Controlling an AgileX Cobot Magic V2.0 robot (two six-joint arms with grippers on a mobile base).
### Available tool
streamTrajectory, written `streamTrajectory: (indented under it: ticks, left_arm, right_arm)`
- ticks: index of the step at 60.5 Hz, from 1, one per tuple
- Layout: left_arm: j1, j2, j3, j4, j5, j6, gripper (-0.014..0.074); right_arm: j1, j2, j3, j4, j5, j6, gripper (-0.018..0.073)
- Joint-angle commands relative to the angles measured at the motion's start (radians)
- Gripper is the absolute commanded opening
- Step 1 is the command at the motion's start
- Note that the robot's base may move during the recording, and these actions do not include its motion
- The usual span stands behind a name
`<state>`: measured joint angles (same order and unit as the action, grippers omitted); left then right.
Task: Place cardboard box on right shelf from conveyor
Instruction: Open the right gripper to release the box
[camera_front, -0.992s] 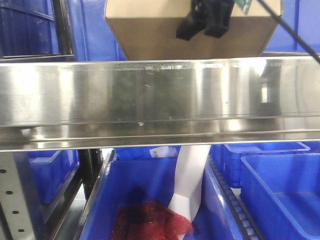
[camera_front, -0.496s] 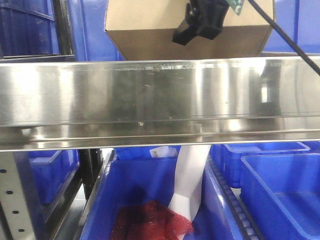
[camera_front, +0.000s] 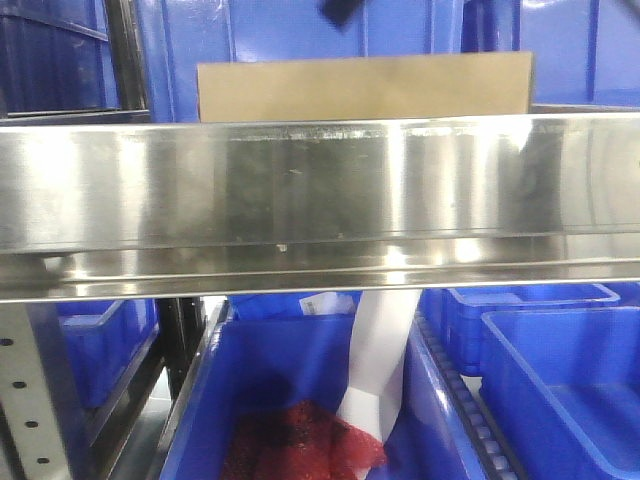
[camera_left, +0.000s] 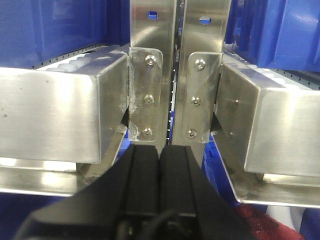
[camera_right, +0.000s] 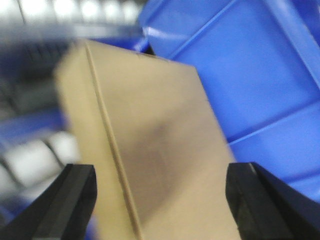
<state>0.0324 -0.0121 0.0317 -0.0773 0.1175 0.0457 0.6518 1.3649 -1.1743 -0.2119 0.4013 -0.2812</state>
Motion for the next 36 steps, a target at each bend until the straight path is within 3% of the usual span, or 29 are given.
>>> streamTrajectory:
  ticks: [1, 10, 17, 29, 36]
  left_arm:
    - [-0.007, -0.015, 0.008, -0.006, -0.084, 0.000, -0.0116]
    - [-0.007, -0.015, 0.008, -0.006, -0.084, 0.000, -0.0116]
    - [-0.007, -0.015, 0.008, -0.006, -0.084, 0.000, -0.0116]
    - [-0.007, -0.015, 0.008, -0.006, -0.084, 0.000, -0.0116]
    - [-0.007, -0.015, 0.008, -0.006, -0.084, 0.000, -0.0116]
  right_arm:
    - [0.004, -0.097, 0.002, 0.010, -0.092, 0.159, 0.0614]
    - [0.004, -0.234, 0.127, 0.010, -0.184, 0.435, 0.0566]
    - [0.004, -0.355, 0.237, 0.010, -0.233, 0.559, 0.0403]
    - [0.004, -0.548, 0.368, 0.010, -0.244, 0.596, 0.0064]
    - [0.004, -0.640, 0.409, 0.010, -0.246, 0.596, 0.0050]
